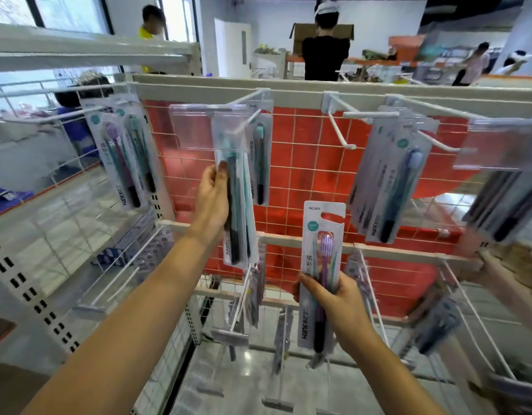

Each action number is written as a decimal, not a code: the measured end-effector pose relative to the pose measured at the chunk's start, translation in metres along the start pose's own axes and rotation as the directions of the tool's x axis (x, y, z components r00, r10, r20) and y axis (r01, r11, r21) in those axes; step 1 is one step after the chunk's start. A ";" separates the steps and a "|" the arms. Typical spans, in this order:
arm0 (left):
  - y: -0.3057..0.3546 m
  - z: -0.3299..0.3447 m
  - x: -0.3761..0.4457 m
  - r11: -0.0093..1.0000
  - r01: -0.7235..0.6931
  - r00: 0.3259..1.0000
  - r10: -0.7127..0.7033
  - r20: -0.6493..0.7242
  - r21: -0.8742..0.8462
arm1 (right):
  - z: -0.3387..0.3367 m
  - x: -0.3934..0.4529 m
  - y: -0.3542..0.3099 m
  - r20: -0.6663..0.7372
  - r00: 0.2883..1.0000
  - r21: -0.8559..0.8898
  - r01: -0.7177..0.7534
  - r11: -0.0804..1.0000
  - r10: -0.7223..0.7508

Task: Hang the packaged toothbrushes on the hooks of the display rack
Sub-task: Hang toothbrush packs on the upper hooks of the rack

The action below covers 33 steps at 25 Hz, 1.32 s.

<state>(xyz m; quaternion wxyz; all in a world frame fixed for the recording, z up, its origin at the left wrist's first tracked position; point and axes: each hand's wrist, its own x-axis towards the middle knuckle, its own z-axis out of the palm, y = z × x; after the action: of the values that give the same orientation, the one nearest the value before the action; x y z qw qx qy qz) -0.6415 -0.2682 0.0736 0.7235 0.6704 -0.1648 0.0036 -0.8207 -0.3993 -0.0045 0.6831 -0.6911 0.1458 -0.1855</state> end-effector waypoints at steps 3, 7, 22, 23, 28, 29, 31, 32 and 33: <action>-0.001 0.009 0.003 0.994 -0.018 1.000 0.017 0.008 0.105 | -0.002 0.007 0.004 0.014 0.999 -0.008 -0.030 1.000 0.031; -0.004 0.012 0.008 0.978 -0.086 0.996 0.088 -0.004 0.189 | -0.004 0.015 0.011 0.049 0.998 -0.062 -0.025 0.998 0.028; -0.002 0.019 0.028 0.935 -0.197 0.980 0.194 0.040 0.296 | -0.019 0.029 0.022 0.075 0.997 -0.069 0.004 0.998 0.001; -0.002 0.022 0.027 0.941 -0.190 0.982 0.185 0.045 0.281 | -0.019 0.029 0.022 0.074 0.997 -0.062 -0.004 0.998 0.009; -0.007 0.029 0.039 0.954 -0.126 0.992 0.121 0.038 0.270 | -0.019 0.028 0.027 0.069 0.995 -0.028 -0.067 0.997 0.069; -0.008 0.029 0.042 0.958 -0.111 0.994 0.103 0.044 0.264 | -0.019 0.028 0.027 0.067 0.995 -0.024 -0.077 0.997 0.079; -0.005 0.031 0.045 0.958 -0.106 0.994 0.095 0.053 0.266 | -0.021 0.028 0.028 0.058 0.994 -0.025 -0.093 0.995 0.095; -0.003 0.032 0.047 0.958 -0.100 0.994 0.087 0.062 0.269 | -0.022 0.029 0.029 0.049 0.994 -0.026 -0.101 0.995 0.102; -0.003 0.032 0.049 0.960 -0.089 0.995 0.074 0.068 0.266 | -0.023 0.029 0.029 0.039 0.993 -0.025 -0.107 0.994 0.108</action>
<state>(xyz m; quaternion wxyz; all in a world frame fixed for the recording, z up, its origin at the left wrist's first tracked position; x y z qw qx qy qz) -0.6015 -0.3099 0.0842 0.6200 0.7549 -0.2109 0.0365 -0.8035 -0.4339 -0.0316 0.6870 -0.6937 0.1709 -0.1328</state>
